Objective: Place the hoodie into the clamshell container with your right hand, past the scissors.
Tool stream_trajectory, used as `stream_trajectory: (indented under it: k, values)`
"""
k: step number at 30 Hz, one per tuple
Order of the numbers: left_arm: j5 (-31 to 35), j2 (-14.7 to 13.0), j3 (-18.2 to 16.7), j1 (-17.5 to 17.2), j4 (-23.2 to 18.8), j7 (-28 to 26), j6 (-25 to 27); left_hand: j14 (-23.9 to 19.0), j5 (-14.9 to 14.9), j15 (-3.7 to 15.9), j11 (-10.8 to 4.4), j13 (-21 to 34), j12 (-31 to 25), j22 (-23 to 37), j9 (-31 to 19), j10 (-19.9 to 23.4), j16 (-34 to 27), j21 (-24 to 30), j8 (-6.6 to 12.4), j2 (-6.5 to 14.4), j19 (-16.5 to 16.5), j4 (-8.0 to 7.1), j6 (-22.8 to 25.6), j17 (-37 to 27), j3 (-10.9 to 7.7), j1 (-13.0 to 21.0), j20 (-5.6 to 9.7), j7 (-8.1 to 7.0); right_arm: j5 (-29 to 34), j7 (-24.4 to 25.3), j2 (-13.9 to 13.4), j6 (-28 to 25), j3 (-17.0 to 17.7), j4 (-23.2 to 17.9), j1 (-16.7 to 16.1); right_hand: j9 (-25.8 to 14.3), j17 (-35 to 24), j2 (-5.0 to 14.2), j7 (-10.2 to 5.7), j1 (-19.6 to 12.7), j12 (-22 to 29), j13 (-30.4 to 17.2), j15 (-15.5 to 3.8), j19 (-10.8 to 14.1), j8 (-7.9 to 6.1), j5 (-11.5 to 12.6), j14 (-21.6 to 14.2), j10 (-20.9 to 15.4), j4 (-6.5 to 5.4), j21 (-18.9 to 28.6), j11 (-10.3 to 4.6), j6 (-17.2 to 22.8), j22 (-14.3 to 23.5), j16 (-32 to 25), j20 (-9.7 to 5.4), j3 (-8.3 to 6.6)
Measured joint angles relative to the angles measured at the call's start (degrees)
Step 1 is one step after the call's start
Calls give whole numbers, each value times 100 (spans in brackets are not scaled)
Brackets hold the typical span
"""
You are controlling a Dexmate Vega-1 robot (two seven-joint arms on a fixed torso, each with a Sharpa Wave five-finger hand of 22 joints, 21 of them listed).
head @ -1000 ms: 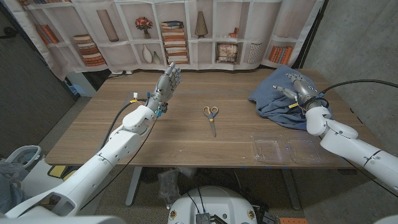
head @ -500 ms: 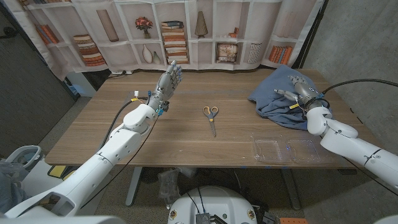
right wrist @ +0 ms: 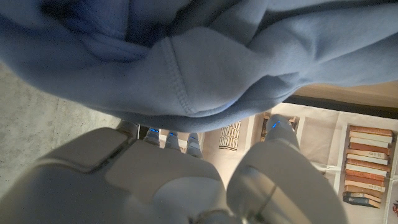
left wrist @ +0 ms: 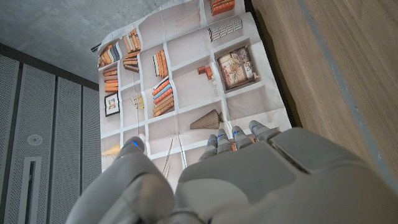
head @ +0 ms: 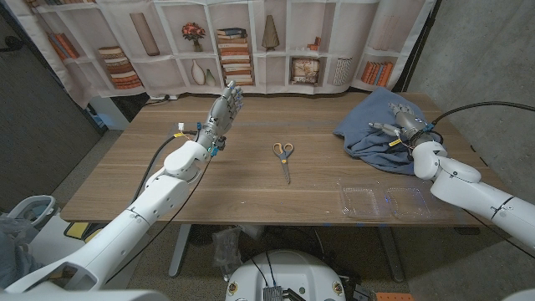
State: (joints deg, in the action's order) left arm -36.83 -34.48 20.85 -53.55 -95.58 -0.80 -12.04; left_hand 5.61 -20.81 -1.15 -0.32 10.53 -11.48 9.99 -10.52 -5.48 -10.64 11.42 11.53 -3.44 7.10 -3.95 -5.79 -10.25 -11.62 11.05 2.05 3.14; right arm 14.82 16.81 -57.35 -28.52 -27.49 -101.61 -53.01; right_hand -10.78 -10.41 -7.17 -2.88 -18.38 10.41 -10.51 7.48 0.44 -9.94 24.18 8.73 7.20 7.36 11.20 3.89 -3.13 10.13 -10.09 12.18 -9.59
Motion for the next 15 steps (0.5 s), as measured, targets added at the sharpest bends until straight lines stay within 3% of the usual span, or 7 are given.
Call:
stream_trajectory:
  k: [15]
  values:
    - [9, -34, -2, -25, -21, -5, 2, 0, 0, 0, 0, 0, 0, 27, 0, 0, 0, 0, 0, 0, 0, -5, 29, 0, 42, 0, 0, -29, 39, -150, -5, -153, -178, 74, 125, 0, 0, 29, -40, -84, 0, 0, 0, 23, -1, 63, -1, 83, 33, 0, 20, -264, 15, 0, -22, 14]
